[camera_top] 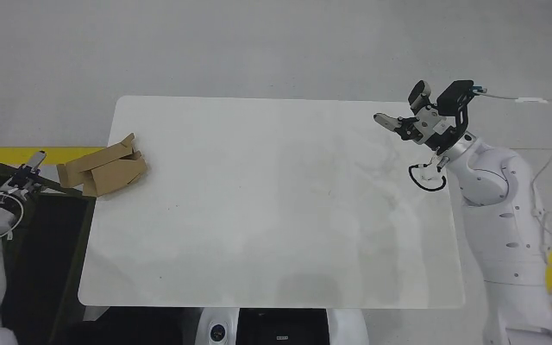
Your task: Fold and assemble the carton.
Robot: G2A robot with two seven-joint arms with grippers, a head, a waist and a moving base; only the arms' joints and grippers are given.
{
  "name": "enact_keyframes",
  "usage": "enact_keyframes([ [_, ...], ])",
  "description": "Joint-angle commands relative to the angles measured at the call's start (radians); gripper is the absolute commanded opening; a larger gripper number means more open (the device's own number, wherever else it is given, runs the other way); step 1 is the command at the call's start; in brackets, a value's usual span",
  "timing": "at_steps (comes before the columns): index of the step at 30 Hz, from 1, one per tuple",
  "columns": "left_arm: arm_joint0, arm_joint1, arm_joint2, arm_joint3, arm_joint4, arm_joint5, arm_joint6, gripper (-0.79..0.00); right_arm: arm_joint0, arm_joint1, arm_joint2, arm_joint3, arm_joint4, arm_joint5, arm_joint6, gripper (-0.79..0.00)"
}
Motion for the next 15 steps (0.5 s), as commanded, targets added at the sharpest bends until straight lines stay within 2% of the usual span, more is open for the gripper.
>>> enact_keyframes([
  [1, -0.01, 0.001, 0.009, 0.011, 0.008, -0.008, -0.025, 0.0, 0.0, 0.0, 0.0, 0.0, 0.0, 0.0, 0.0, 0.0],
  [15, -0.122, 0.003, 0.086, 0.113, 0.04, -0.041, -0.222, 0.0, 0.0, 0.0, 0.0, 0.0, 0.0, 0.0, 0.0, 0.0],
])
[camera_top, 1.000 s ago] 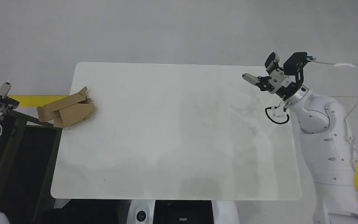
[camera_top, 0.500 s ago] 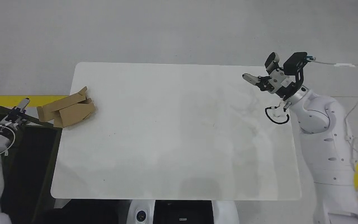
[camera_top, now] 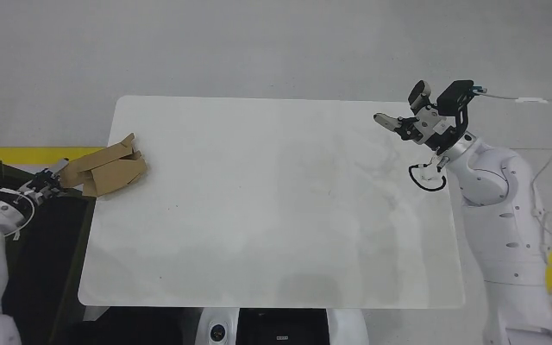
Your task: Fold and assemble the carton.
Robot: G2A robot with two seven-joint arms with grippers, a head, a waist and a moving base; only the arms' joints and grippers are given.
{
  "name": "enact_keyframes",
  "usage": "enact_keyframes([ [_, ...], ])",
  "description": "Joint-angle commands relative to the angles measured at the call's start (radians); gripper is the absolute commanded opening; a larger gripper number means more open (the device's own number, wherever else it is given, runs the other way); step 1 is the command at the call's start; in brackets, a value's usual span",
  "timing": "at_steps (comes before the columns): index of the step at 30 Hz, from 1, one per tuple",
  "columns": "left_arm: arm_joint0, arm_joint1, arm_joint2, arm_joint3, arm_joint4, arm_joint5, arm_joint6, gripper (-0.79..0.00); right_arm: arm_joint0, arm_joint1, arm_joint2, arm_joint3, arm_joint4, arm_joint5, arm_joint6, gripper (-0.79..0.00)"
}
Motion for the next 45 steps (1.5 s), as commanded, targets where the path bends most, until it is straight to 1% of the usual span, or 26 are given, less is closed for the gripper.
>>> enact_keyframes([
  [1, -0.021, -0.002, 0.011, 0.014, -0.006, -0.005, -0.024, 0.0, 0.0, 0.0, 0.0, 0.0, 0.0, 0.0, 0.0, 0.0],
  [4, -0.047, -0.006, 0.023, 0.031, -0.02, -0.011, -0.055, 0.0, 0.0, 0.0, 0.0, 0.0, 0.0, 0.0, 0.0, 0.0],
  [5, -0.059, -0.007, 0.03, 0.038, -0.025, -0.014, -0.074, -0.025, 0.0, 0.0, 0.0, 0.0, 0.0, 0.0, 0.0, 0.0],
  [8, -0.082, -0.01, 0.043, 0.056, -0.031, -0.024, -0.094, -0.659, 0.0, 0.0, 0.0, 0.0, 0.0, 0.0, 0.0, 0.0],
  [9, -0.089, -0.011, 0.046, 0.061, -0.035, -0.027, -0.099, -0.785, 0.0, 0.0, 0.0, 0.0, 0.0, 0.0, 0.0, 0.0],
  [18, -0.13, -0.01, 0.049, 0.105, -0.094, -0.038, -0.141, -0.785, 0.0, 0.0, 0.0, 0.0, 0.0, 0.0, 0.0, 0.0],
  [26, -0.15, -0.008, 0.038, 0.102, -0.168, -0.044, -0.163, -0.785, 0.0, 0.0, 0.0, 0.0, 0.0, 0.0, 0.0, 0.0],
  [37, -0.168, -0.007, 0.012, 0.044, -0.322, -0.03, -0.261, -0.785, 0.0, 0.0, 0.0, 0.0, 0.0, 0.0, 0.0, 0.0],
  [45, -0.129, -0.003, -0.006, -0.06, -0.45, 0.014, -0.306, -0.785, 0.0, 0.0, 0.0, 0.0, 0.0, 0.0, 0.0, 0.0],
])
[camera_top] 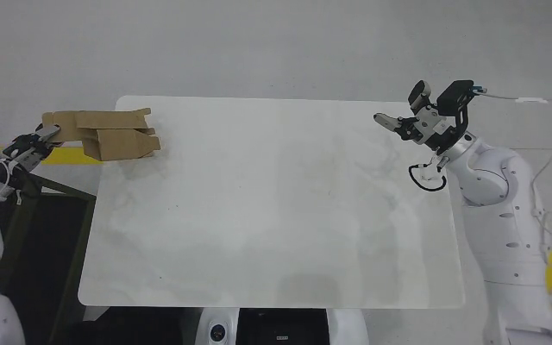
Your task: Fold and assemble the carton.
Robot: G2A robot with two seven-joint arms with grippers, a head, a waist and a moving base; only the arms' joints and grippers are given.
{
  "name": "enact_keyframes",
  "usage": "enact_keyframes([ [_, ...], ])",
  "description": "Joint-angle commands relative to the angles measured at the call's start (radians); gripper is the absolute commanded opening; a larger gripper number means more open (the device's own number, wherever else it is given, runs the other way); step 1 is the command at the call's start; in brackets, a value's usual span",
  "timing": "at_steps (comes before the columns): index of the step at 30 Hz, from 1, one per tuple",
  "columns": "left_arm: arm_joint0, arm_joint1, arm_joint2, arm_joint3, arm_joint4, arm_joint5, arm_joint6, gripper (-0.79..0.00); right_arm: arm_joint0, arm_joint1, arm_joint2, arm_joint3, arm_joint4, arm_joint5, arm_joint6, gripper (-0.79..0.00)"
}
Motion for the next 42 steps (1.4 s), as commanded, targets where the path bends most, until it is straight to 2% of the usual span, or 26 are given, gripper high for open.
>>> enact_keyframes([
  [1, 0.013, 0.001, -0.005, -0.032, -0.037, 0.012, -0.012, -0.785, 0.0, 0.0, 0.0, 0.0, 0.0, 0.0, 0.0, 0.0],
  [10, 0.035, -0.003, 0.002, -0.181, -0.153, 0.053, -0.053, -0.785, 0.0, 0.0, 0.0, 0.0, 0.0, 0.0, 0.0, 0.0],
  [18, 0.019, -0.024, 0.067, -0.329, -0.216, 0.087, -0.053, -0.785, 0.0, 0.0, 0.0, 0.0, 0.0, 0.0, 0.0, 0.0],
  [25, 0.002, -0.045, 0.171, -0.446, -0.215, 0.131, -0.086, -0.785, 0.0, 0.0, 0.0, 0.0, 0.0, 0.0, 0.0, 0.0],
  [35, -0.028, -0.083, 0.35, -0.559, -0.188, 0.131, -0.129, -0.785, 0.0, 0.0, 0.0, 0.0, 0.0, 0.0, 0.0, 0.0],
  [42, -0.083, -0.105, 0.483, -0.64, -0.099, 0.14, -0.139, -0.785, 0.0, 0.0, 0.0, 0.0, 0.0, 0.0, 0.0, 0.0],
])
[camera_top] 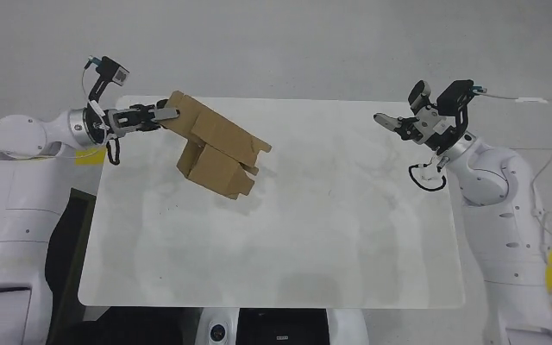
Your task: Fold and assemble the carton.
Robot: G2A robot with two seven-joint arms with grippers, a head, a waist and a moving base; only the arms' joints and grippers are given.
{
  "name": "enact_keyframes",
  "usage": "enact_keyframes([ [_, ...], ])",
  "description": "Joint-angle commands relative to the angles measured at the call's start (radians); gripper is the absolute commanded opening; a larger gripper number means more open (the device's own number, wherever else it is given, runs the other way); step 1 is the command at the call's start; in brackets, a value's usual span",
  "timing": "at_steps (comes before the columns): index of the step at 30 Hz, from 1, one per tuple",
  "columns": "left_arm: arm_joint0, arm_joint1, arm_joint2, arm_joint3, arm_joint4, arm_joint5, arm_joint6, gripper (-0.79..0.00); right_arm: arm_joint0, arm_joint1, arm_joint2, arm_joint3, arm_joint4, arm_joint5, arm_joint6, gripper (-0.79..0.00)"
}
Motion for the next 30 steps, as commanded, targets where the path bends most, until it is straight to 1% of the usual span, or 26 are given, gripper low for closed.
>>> enact_keyframes([
  [1, -0.018, -0.006, 0.043, -0.022, 0.022, 0.004, -0.004, -0.785, 0.0, 0.0, 0.0, 0.0, 0.0, 0.0, 0.0, 0.0],
  [9, -0.084, -0.025, 0.189, -0.067, 0.045, 0.046, -0.046, -0.785, 0.0, 0.0, 0.0, 0.0, 0.0, 0.0, 0.0, 0.0],
  [15, -0.152, -0.048, 0.315, -0.061, 0.046, 0.092, -0.092, -0.785, 0.0, 0.0, 0.0, 0.0, 0.0, 0.0, 0.0, 0.0],
  [19, -0.19, -0.065, 0.389, -0.041, 0.004, 0.118, -0.119, -0.785, 0.0, 0.0, 0.0, 0.0, 0.0, 0.0, 0.0, 0.0],
  [22, -0.22, -0.077, 0.43, -0.019, 0.005, 0.119, -0.119, -0.785, 0.0, 0.0, 0.0, 0.0, 0.0, 0.0, 0.0, 0.0],
  [25, -0.236, -0.085, 0.46, -0.009, -0.008, 0.113, -0.113, -0.785, 0.0, 0.0, 0.0, 0.0, 0.0, 0.0, 0.0, 0.0],
  [30, -0.24, -0.089, 0.471, 0.0, -0.028, 0.106, -0.106, -0.785, 0.0, 0.0, 0.0, 0.0, 0.0, 0.0, 0.0, 0.0],
])
